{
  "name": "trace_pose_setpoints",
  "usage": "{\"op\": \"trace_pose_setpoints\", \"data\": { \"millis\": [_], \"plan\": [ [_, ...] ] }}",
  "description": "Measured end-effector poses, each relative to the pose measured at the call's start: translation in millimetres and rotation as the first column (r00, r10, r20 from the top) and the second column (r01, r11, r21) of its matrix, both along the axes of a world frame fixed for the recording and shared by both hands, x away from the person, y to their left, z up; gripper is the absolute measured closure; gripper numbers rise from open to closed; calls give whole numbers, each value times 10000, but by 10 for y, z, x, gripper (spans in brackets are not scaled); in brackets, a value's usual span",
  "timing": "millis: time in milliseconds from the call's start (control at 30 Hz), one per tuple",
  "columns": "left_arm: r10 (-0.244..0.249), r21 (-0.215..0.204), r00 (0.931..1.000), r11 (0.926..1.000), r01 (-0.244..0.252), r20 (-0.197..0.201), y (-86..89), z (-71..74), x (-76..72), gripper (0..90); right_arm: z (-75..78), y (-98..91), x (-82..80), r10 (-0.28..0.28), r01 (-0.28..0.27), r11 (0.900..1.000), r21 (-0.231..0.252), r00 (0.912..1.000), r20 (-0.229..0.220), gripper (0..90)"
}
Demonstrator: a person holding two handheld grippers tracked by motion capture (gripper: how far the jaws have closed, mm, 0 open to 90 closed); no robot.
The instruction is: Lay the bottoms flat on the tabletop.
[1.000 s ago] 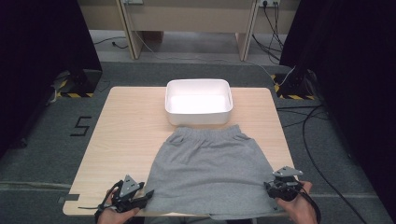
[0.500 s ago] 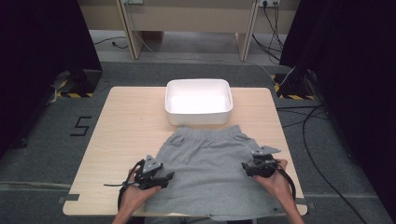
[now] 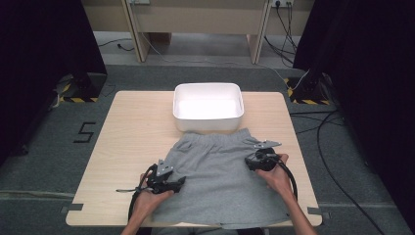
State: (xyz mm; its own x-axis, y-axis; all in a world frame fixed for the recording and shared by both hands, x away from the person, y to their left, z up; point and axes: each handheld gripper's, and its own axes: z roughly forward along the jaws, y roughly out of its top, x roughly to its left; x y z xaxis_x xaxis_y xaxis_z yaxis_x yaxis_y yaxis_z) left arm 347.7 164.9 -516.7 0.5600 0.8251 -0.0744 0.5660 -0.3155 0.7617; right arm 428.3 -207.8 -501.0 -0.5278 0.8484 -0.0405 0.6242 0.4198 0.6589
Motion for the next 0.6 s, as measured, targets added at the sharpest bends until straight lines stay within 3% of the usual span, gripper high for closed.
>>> {"op": "trace_pose_setpoints", "data": {
  "millis": [100,267,600],
  "plan": [
    [-14,-80,10000,10000,14,-28,10,-1,1,371,35,18,-21,-26,27,9999,-154,10000,47,414],
    [-5,-89,10000,10000,5,-26,10,-2,0,370,127,27,-85,143,-146,9999,88,9990,416,410],
    [36,-88,10000,10000,-36,17,12,-6,-11,369,191,82,-206,407,-422,9987,284,9978,519,408]
  ]
}}
